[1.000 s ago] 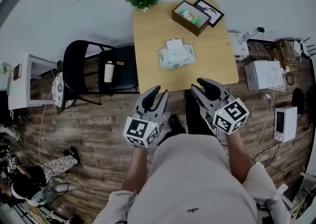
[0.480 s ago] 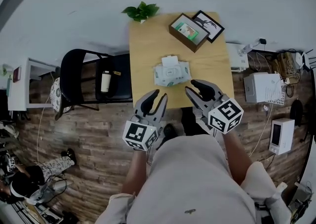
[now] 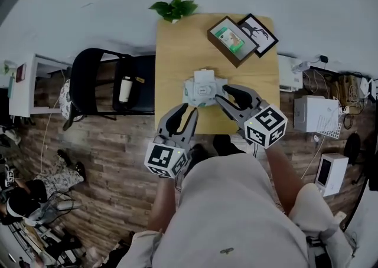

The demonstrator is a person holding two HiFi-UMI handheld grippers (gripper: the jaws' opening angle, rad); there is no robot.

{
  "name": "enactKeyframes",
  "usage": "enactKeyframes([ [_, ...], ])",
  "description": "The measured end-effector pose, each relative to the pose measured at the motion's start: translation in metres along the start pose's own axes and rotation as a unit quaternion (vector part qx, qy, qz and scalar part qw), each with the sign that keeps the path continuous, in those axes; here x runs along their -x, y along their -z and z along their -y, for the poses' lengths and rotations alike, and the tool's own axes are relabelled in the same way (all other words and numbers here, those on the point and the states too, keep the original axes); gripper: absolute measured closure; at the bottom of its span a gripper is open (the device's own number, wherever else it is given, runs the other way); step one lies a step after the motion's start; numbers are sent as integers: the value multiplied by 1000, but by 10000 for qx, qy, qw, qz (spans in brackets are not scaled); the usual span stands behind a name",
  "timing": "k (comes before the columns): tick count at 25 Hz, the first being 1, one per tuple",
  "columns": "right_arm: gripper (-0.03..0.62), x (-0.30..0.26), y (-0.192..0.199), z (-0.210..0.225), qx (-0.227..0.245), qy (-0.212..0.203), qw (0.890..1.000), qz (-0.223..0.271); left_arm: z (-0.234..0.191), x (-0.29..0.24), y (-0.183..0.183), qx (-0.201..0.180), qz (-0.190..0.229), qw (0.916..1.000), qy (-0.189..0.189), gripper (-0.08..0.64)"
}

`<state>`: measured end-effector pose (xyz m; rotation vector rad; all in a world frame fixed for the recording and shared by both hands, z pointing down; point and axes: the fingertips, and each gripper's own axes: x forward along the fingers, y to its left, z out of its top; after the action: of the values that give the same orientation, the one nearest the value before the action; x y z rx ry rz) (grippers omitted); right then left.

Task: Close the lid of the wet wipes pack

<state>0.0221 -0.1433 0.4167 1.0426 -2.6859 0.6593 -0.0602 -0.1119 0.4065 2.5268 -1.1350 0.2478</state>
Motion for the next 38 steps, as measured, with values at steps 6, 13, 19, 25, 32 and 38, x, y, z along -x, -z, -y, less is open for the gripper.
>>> enactKeyframes([
  [6,443,-25,18,23,-70,-323,9989,-330,-10,-10,5,95,-102,9993,-353,456],
  [13,426,-52,38,43,24,-614,9957,-700,-13,-15,15,274,-168,9972,-669,456],
  [19,407,-73,53,55,175,-741,9922,-984,-12,-15,21,315,-212,9962,-785,456],
  [25,382,-90,73,65,375,-891,9862,-1347,-13,-14,23,357,-230,9953,-866,456],
  [32,357,-110,90,75,609,-1038,9785,-1676,-9,-18,33,421,-319,9953,-811,456],
  [38,339,-131,100,85,817,-1151,9706,-1948,-10,-22,41,486,-410,9951,-752,456],
])
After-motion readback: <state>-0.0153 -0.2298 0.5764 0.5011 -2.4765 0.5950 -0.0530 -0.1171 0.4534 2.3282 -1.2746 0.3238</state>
